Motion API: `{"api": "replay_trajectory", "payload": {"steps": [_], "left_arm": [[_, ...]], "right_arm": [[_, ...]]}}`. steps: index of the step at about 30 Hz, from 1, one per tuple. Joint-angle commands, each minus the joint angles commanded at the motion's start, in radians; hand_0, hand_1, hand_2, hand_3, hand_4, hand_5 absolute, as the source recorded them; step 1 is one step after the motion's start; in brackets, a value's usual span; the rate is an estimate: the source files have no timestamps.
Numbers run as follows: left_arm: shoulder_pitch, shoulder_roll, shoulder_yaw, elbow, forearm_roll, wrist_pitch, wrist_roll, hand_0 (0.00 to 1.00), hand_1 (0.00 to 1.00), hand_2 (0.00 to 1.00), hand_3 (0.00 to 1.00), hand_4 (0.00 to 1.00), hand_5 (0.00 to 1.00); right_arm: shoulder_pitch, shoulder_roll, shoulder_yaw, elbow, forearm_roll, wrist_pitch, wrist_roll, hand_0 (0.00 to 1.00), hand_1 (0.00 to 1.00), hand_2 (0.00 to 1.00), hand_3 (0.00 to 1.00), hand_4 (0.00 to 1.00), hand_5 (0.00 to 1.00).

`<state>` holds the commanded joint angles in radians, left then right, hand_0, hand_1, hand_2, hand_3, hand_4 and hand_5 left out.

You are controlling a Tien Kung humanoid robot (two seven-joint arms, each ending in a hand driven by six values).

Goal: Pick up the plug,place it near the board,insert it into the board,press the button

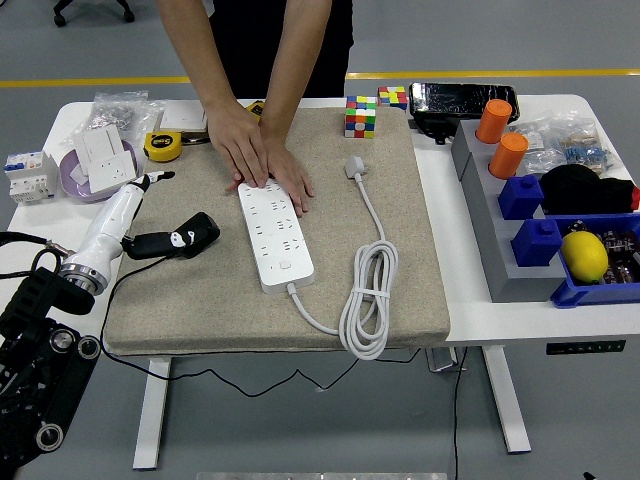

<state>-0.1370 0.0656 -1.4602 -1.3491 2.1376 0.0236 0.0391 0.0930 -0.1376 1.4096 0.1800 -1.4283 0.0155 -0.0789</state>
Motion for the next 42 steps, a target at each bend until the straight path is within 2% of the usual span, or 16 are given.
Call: {"api": "replay_trajectory", "payload": {"steps": [1,2,12,13,14,19,20,22,31,32,42], "left_arm": [[-0.004,-0.002,0.003,0.009,0.014,0.003,0.0,0.998,0.998,0.975,0.911,0.998,0.308],[-0.005,-0.002,0.004,0.012,0.02,0.004,0.0,0.967,0.93,0.957,0.912,0.998,0.286],[-0.052,-0.015,0.061,0.118,0.04,0.006,-0.013,0.961,0.944,0.953,0.914,0.998,0.28],[-0.061,-0.015,0.067,0.137,0.036,0.01,-0.018,0.961,0.944,0.953,0.914,0.998,0.28],[-0.066,-0.016,0.07,0.15,0.036,0.018,-0.023,0.881,0.918,0.929,0.913,0.998,0.279],[-0.089,-0.024,0.073,0.205,0.049,0.086,-0.061,0.881,0.918,0.929,0.913,0.998,0.279],[-0.097,-0.026,0.073,0.22,0.059,0.104,-0.072,0.83,0.866,0.869,0.877,0.998,0.277],[-0.106,-0.027,0.073,0.24,0.065,0.12,-0.083,0.83,0.866,0.869,0.877,0.998,0.277],[-0.133,-0.04,0.084,0.324,0.075,0.135,-0.101,0.818,0.859,0.847,0.859,0.998,0.283],[-0.136,-0.042,0.084,0.335,0.075,0.139,-0.103,0.802,0.839,0.802,0.833,0.998,0.281],[-0.167,-0.052,0.07,0.416,0.084,0.17,-0.122,0.785,0.826,0.775,0.812,0.998,0.283]], "right_arm": [[0.0,0.0,0.001,0.0,-0.002,-0.001,0.0,0.827,0.756,0.754,0.795,0.998,0.922],[0.0,0.0,0.001,0.0,-0.002,-0.002,0.0,0.827,0.756,0.754,0.797,0.998,0.923],[0.0,-0.002,-0.001,0.0,-0.001,0.0,-0.001,0.827,0.756,0.754,0.797,0.998,0.922],[-0.001,-0.002,0.0,0.0,-0.002,0.001,-0.001,0.827,0.756,0.754,0.797,0.998,0.922],[-0.001,-0.002,-0.001,0.0,-0.002,0.001,-0.001,0.827,0.756,0.754,0.795,0.998,0.922],[0.0,-0.002,-0.003,0.0,-0.002,0.002,-0.001,0.827,0.756,0.754,0.795,0.998,0.922],[0.001,-0.002,-0.004,0.0,-0.003,0.002,-0.002,0.826,0.755,0.753,0.795,0.998,0.922],[0.002,-0.003,-0.004,0.0,-0.003,0.002,-0.002,0.826,0.755,0.753,0.795,0.998,0.922],[0.002,-0.007,-0.007,0.0,-0.003,0.003,-0.002,0.826,0.754,0.753,0.795,0.998,0.922],[0.002,-0.007,-0.007,0.0,-0.003,0.003,-0.003,0.827,0.754,0.753,0.795,0.998,0.923],[0.003,-0.006,-0.008,0.0,-0.002,0.003,-0.003,0.826,0.754,0.753,0.795,0.998,0.923]]}}
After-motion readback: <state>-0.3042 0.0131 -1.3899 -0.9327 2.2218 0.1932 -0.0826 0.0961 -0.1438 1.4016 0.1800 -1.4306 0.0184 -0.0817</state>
